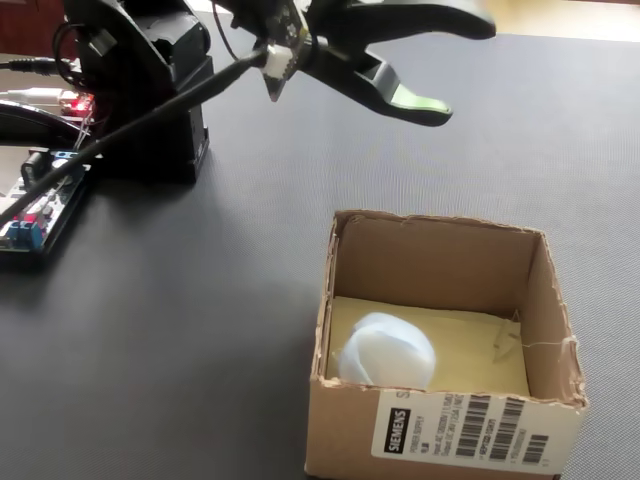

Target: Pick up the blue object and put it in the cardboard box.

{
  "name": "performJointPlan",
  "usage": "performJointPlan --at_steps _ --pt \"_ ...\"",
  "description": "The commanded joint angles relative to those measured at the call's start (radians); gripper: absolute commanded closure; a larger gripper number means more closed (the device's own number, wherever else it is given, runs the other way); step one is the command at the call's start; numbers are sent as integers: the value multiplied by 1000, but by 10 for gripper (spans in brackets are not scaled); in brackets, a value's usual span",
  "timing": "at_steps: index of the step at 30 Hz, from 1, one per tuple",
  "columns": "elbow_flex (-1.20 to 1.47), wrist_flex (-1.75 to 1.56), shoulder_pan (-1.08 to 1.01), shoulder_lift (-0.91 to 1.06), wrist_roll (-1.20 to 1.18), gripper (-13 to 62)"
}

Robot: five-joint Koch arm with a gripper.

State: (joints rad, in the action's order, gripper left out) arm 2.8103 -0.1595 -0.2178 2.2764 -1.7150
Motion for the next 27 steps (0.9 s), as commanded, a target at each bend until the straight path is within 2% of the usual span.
performJointPlan --at_steps 1,14,27 --pt "0 -110 38 91 -43 153" --pt "307 -140 187 94 -25 153" --pt "308 212 233 94 -9 154"
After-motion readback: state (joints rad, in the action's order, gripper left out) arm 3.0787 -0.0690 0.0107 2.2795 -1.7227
